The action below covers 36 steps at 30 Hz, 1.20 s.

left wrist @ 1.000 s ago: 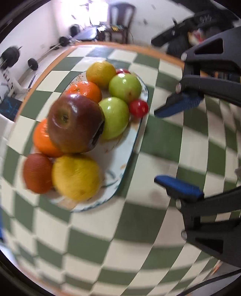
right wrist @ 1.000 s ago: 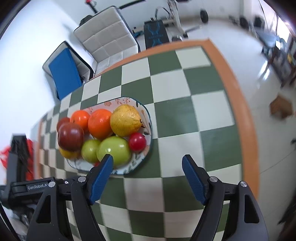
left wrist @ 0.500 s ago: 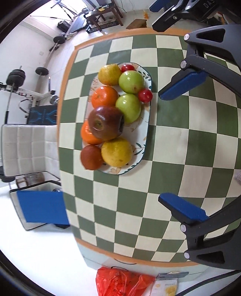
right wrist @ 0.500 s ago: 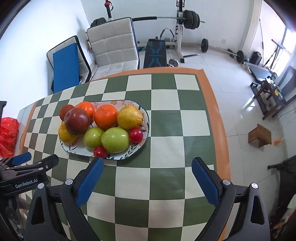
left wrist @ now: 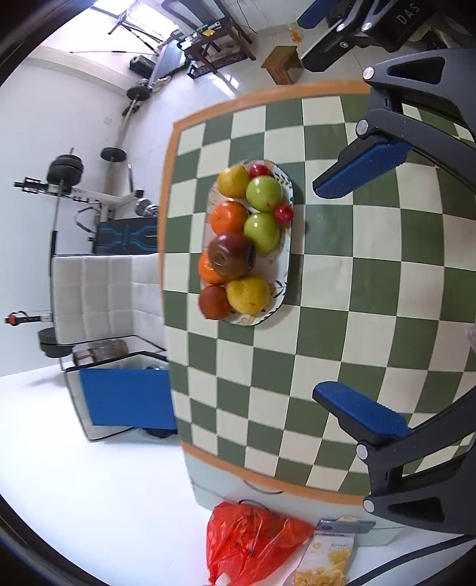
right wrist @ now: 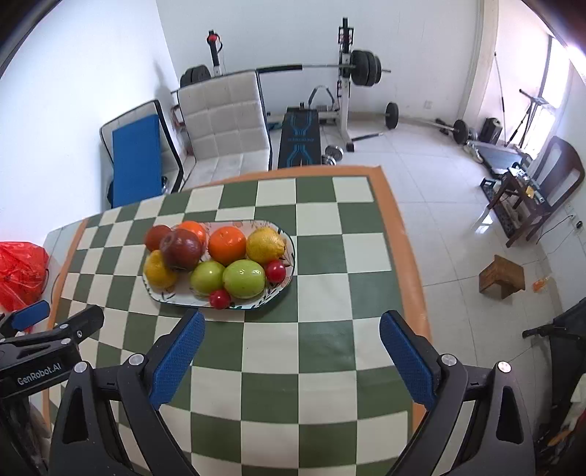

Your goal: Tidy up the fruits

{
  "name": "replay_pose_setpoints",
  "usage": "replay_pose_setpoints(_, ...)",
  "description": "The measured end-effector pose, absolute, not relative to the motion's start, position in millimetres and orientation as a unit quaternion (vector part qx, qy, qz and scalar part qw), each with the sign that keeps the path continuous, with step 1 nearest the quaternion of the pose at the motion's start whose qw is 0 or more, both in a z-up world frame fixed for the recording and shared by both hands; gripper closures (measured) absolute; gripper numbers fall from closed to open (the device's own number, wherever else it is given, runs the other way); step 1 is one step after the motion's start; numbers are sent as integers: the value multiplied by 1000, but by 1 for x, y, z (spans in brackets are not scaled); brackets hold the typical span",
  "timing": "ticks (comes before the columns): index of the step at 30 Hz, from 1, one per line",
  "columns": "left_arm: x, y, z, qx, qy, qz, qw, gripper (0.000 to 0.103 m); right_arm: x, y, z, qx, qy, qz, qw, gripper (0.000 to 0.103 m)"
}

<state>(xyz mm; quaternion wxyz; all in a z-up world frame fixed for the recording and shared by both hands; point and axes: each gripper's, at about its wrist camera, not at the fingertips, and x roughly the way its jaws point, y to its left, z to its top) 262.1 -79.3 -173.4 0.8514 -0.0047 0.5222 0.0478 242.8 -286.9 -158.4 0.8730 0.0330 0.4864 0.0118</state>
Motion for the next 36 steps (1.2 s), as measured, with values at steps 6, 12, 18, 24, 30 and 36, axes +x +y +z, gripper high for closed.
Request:
replay_pose_setpoints(6, 220, -78, -124, -6, 486, 49, 872, 1, 189, -288, -108, 37, 459, 15, 888, 5)
replay_pose_setpoints(12, 174, -76, -79, -4, 455, 42, 890, 1, 133, -286, -54, 39, 429, 26, 902, 4)
replay_pose_setpoints(18, 134, -76, -44, -5, 428, 33, 903, 1, 84, -283, 2, 42, 385, 30, 921, 4)
replay_pose_setpoints(24, 106, -79, -23, -5, 415, 20, 910, 1, 47, -276, 40, 40, 358, 35, 932, 4)
replay_pose_setpoints(30, 90, -80, -16, -8, 410, 18, 912, 1, 23, -268, 55, 31, 353, 39, 934, 4)
replay_pose_setpoints(36, 87, -81, -22, -13, 418, 18, 908, 1, 20, -266, 54, 30, 363, 43, 930, 4)
